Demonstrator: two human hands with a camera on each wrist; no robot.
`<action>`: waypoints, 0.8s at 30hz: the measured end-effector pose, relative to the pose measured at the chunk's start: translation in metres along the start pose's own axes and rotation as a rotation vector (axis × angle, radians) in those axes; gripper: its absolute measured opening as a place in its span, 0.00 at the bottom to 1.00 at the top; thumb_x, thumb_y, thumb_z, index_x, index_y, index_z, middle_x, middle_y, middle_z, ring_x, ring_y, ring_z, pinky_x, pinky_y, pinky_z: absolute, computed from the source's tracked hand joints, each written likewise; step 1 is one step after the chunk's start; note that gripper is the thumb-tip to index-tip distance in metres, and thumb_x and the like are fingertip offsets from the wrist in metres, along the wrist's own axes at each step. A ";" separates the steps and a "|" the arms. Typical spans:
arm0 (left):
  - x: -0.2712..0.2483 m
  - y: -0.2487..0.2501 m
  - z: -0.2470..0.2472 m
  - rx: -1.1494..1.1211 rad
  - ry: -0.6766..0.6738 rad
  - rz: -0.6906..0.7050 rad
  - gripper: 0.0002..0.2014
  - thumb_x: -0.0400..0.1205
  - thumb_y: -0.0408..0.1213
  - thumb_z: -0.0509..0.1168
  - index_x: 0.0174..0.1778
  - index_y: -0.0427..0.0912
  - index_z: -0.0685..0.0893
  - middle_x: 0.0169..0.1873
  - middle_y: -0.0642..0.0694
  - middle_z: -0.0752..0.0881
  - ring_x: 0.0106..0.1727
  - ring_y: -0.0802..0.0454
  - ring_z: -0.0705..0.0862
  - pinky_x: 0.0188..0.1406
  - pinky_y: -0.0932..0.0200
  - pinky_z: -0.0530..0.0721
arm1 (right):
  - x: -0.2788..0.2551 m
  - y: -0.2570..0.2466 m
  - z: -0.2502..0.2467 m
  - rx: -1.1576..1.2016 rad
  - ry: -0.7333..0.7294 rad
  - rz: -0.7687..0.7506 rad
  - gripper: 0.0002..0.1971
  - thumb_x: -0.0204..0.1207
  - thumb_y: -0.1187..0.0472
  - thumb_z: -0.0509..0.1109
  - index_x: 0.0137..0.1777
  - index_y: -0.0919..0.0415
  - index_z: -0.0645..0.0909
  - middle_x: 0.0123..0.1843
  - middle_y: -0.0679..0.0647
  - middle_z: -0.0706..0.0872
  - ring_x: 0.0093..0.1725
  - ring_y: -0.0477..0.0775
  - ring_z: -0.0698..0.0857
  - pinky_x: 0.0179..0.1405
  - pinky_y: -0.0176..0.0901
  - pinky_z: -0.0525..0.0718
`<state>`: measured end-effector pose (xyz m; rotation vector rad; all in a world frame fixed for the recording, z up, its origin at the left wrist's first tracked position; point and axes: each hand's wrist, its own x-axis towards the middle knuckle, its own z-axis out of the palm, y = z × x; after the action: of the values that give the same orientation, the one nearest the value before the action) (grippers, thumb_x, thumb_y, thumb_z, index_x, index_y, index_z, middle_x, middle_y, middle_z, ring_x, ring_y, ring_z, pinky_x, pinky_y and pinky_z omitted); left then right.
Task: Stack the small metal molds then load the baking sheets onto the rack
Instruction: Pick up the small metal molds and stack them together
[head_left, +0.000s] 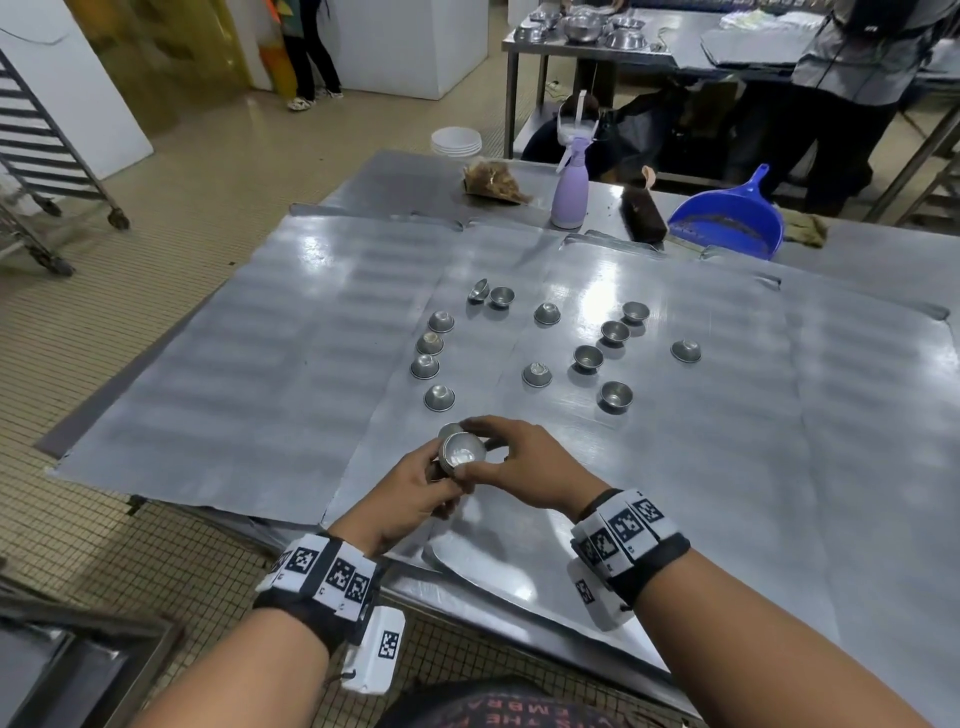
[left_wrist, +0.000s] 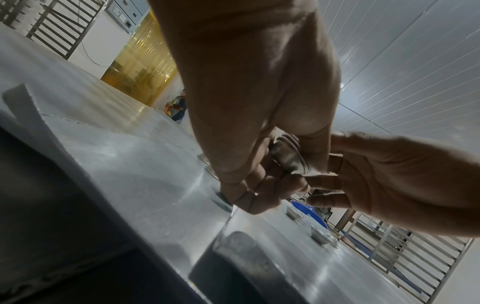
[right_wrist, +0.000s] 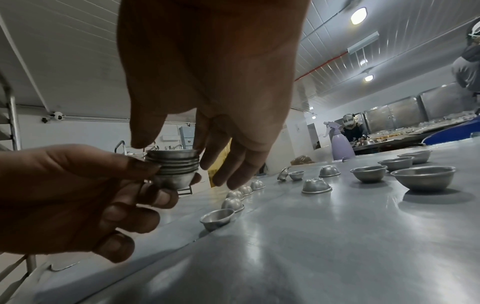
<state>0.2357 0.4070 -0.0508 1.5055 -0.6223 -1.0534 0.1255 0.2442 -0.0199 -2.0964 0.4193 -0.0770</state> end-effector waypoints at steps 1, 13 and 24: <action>0.001 0.000 -0.001 0.003 -0.002 0.000 0.19 0.77 0.30 0.71 0.64 0.48 0.85 0.41 0.39 0.85 0.38 0.47 0.79 0.39 0.54 0.81 | 0.001 0.001 0.000 0.001 0.008 -0.007 0.27 0.73 0.48 0.80 0.72 0.44 0.81 0.65 0.39 0.87 0.60 0.41 0.86 0.56 0.33 0.81; 0.001 -0.014 -0.018 -0.046 0.151 -0.073 0.15 0.84 0.28 0.72 0.66 0.40 0.81 0.40 0.43 0.89 0.34 0.52 0.82 0.35 0.59 0.81 | 0.026 0.020 -0.004 -0.209 0.100 0.122 0.17 0.82 0.53 0.69 0.70 0.51 0.83 0.67 0.50 0.87 0.56 0.50 0.86 0.60 0.43 0.81; -0.023 -0.026 -0.050 -0.155 0.325 -0.097 0.15 0.82 0.29 0.74 0.63 0.36 0.80 0.37 0.40 0.89 0.33 0.44 0.81 0.30 0.53 0.80 | 0.078 0.025 0.029 -0.493 -0.133 0.123 0.33 0.77 0.44 0.72 0.80 0.53 0.72 0.74 0.57 0.81 0.72 0.60 0.79 0.68 0.50 0.78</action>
<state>0.2641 0.4567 -0.0711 1.5386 -0.2371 -0.8821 0.1989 0.2301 -0.0648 -2.5329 0.5247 0.2622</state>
